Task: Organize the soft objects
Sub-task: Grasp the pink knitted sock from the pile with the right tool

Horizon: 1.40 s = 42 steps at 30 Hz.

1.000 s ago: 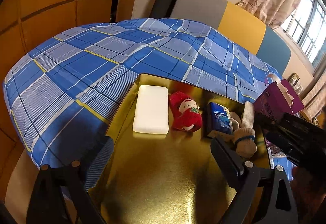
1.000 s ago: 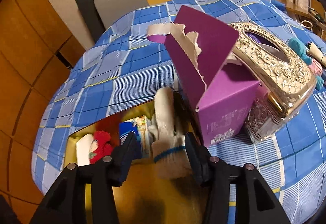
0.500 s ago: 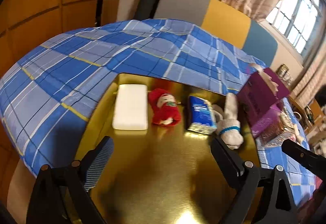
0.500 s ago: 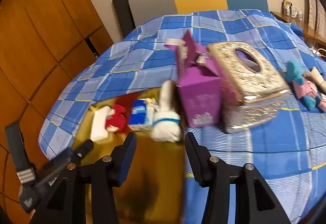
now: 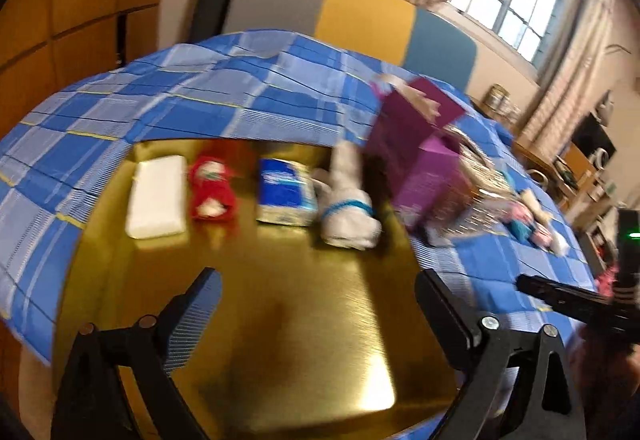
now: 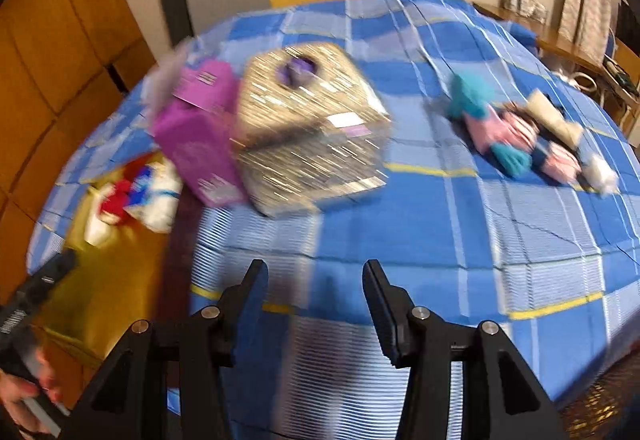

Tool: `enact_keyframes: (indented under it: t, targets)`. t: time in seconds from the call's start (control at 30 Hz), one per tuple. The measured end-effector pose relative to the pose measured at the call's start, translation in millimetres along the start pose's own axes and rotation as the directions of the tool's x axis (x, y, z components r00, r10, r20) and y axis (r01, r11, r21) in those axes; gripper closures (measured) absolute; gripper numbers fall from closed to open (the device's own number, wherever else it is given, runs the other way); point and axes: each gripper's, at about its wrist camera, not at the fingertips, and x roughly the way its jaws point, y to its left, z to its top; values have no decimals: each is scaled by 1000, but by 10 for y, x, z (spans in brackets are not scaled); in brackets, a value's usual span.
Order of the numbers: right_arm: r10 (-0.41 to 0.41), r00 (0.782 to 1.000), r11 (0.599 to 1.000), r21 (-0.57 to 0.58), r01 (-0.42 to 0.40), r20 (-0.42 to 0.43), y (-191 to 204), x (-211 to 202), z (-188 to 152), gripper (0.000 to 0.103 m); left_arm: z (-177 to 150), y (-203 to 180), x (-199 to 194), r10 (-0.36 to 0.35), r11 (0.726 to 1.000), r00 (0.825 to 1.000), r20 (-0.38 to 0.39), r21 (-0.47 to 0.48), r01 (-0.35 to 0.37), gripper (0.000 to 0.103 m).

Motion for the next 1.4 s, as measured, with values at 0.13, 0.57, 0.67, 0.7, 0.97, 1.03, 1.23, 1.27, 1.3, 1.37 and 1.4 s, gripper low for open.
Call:
enact_keyframes:
  t: [0.13,0.57,0.67,0.7,0.97,1.03,1.23,1.27,1.3,1.37,1.4]
  targets:
    - [-11,999,999,33,12,-50,-385,73,-82,53,-36,-289,14,-54,998,998,-36,33,55,2]
    - [-196,981,979,68,194,9,-1688,13,412,53,-219,-1406,226,-160,960,972,-174,201,194,1]
    - [-239,969,969,70,235,57,-2002,-5,667,53,-280,-1599,297,-166,953,965,-202,220,209,1]
    - [-254,965,965,79,248,64,-2117,11,749,53,-291,-1641,313,-172,950,963,-207,225,218,1]
    - [-257,965,961,117,250,45,-2520,426,1082,53,-391,-1854,466,-154,941,954,-259,256,221,1]
    - [-265,963,963,56,262,45,-2477,518,1107,53,-387,-1879,504,-145,944,954,-262,253,213,1]
    - [-212,977,975,-63,213,16,-2473,730,1158,52,-370,-1986,609,-152,947,948,-279,233,220,1]
    - [-191,982,980,-50,191,13,-2509,739,1171,52,-369,-2024,614,-155,944,948,-279,240,225,1]
    - [-176,984,983,-41,176,10,-2526,749,1179,51,-370,-2067,622,-152,941,948,-279,253,225,1]
    - [-138,990,990,-25,138,-13,-2569,776,1184,49,-364,-2134,639,-161,937,946,-280,259,236,1]
    - [-123,992,992,-17,123,-22,-2577,786,1179,47,-358,-2166,648,-166,935,945,-281,260,242,1]
